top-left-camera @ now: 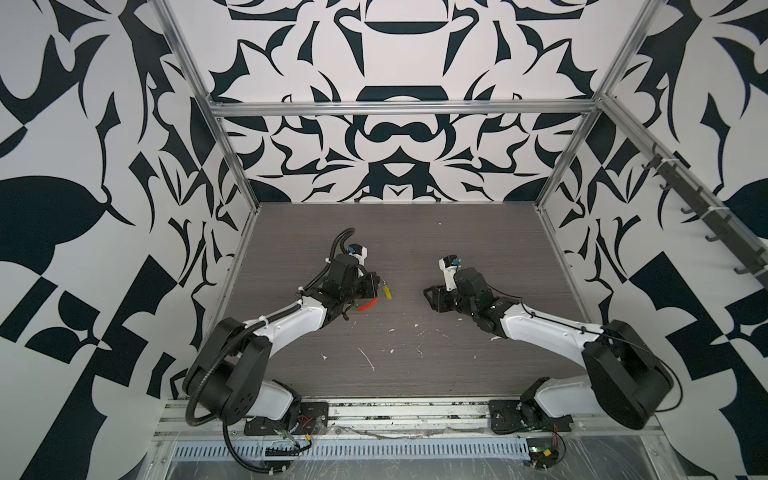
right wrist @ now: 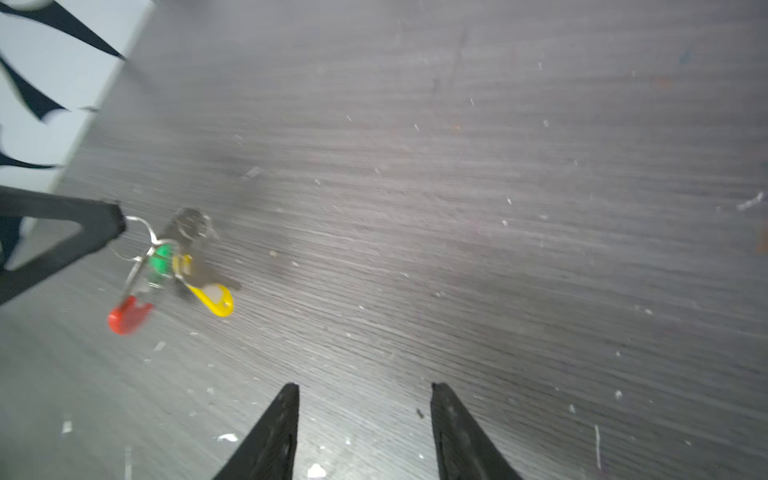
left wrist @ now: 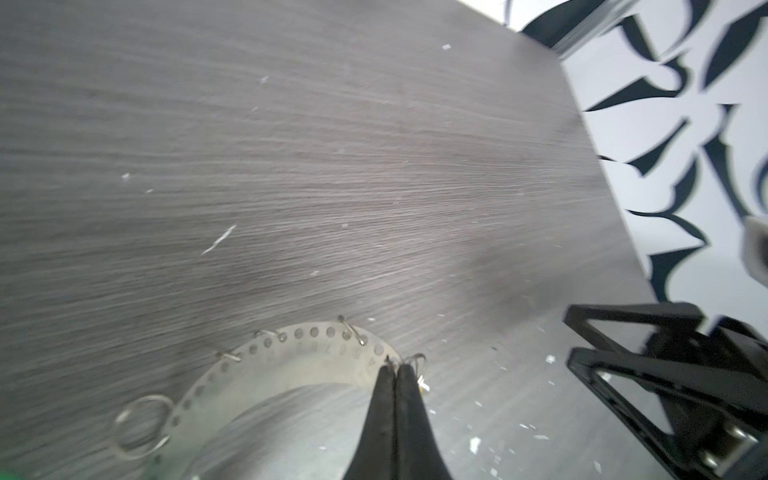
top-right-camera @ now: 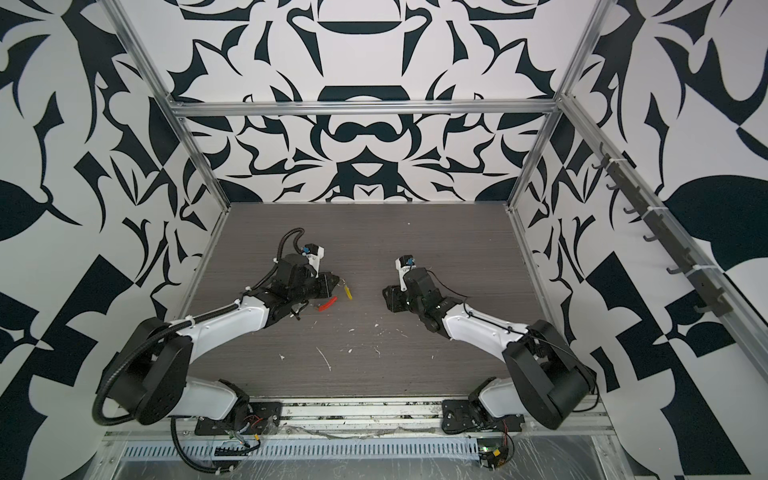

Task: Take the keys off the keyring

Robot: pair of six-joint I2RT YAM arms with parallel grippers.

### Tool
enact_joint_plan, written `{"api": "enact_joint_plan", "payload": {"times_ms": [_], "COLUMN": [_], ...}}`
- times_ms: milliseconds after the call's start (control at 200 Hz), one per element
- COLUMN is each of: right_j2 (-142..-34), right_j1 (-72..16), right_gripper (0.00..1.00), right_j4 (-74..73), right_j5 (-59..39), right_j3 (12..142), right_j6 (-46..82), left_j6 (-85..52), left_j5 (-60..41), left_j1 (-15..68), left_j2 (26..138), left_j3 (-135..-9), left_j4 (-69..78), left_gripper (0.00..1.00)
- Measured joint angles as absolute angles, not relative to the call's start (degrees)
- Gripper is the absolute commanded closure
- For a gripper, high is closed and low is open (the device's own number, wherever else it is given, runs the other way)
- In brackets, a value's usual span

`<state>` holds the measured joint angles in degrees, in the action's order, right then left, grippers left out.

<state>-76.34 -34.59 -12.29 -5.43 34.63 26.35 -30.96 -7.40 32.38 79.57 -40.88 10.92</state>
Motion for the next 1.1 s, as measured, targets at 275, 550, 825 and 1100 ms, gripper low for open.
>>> {"api": "enact_joint_plan", "payload": {"times_ms": [275, 550, 825, 1100], "right_j2": [-67.4, -54.87, -53.36, -55.86], "right_j1": [-34.59, -34.59, -34.59, -34.59], "right_gripper": [0.41, 0.41, 0.55, 0.64], "right_j4": [-21.78, -23.77, -18.96, -16.29], "right_j5": [-13.19, -23.11, -32.25, -40.36], "right_j3": [29.63, 30.39, 38.85, 39.53], "right_j6": [28.1, 28.4, 27.83, 28.29], "left_j6": [-28.21, -23.79, -20.86, -19.79], "left_j5": [-11.57, -13.26, -15.55, -17.45], "left_j1": [36.56, 42.96, 45.8, 46.15], "left_j2": [70.48, 62.98, 59.64, 56.77], "left_j3": [-41.01, -43.7, -44.69, -44.71], "left_j4": [10.0, 7.79, 7.46, 7.44], "left_gripper": [1.0, 1.0, 1.0, 1.0]}}
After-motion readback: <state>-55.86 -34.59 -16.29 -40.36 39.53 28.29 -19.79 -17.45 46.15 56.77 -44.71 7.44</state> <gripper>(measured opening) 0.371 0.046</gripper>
